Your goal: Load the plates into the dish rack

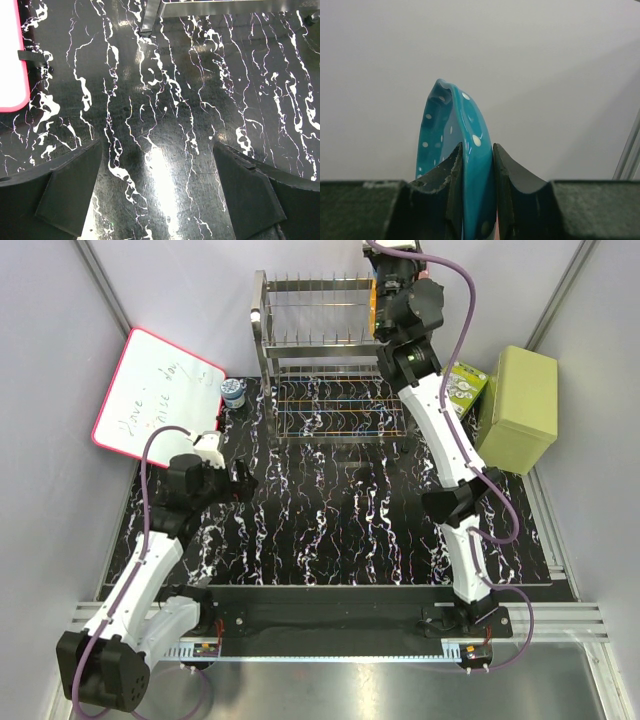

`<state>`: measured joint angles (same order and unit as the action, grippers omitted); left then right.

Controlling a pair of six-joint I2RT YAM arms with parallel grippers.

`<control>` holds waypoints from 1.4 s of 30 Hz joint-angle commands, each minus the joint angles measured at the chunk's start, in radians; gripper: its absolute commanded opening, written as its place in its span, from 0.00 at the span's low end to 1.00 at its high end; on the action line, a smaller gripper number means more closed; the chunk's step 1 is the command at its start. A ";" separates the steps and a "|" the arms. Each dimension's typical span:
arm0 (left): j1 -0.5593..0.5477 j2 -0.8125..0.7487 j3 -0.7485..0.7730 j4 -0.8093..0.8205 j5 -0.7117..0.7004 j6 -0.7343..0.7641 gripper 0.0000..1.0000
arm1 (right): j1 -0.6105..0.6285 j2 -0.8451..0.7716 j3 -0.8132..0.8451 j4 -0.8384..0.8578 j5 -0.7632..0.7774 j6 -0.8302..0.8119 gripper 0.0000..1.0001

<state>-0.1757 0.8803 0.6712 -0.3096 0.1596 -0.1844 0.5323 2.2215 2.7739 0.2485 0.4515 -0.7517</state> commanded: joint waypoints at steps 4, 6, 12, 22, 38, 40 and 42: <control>0.004 -0.003 -0.033 0.079 0.011 -0.004 0.99 | 0.011 0.016 0.062 0.115 0.003 0.012 0.00; 0.004 -0.006 -0.039 0.084 0.012 -0.012 0.99 | 0.012 0.026 0.061 0.112 0.018 0.017 0.00; 0.004 -0.018 -0.048 0.092 0.014 -0.029 0.99 | 0.014 0.070 0.069 0.126 0.036 0.006 0.00; 0.004 -0.040 -0.076 0.112 0.024 -0.049 0.99 | 0.015 0.105 0.056 0.175 0.053 -0.066 0.00; 0.004 -0.053 -0.104 0.133 0.031 -0.058 0.99 | 0.017 0.158 0.046 0.155 0.072 -0.074 0.00; 0.004 -0.056 -0.107 0.136 0.029 -0.059 0.99 | 0.018 0.164 0.044 0.150 0.072 -0.072 0.00; 0.004 -0.057 -0.111 0.138 0.031 -0.059 0.99 | 0.017 0.168 0.042 0.152 0.072 -0.072 0.00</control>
<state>-0.1757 0.8440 0.5709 -0.2302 0.1726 -0.2371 0.5404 2.4306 2.7743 0.2367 0.5446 -0.8181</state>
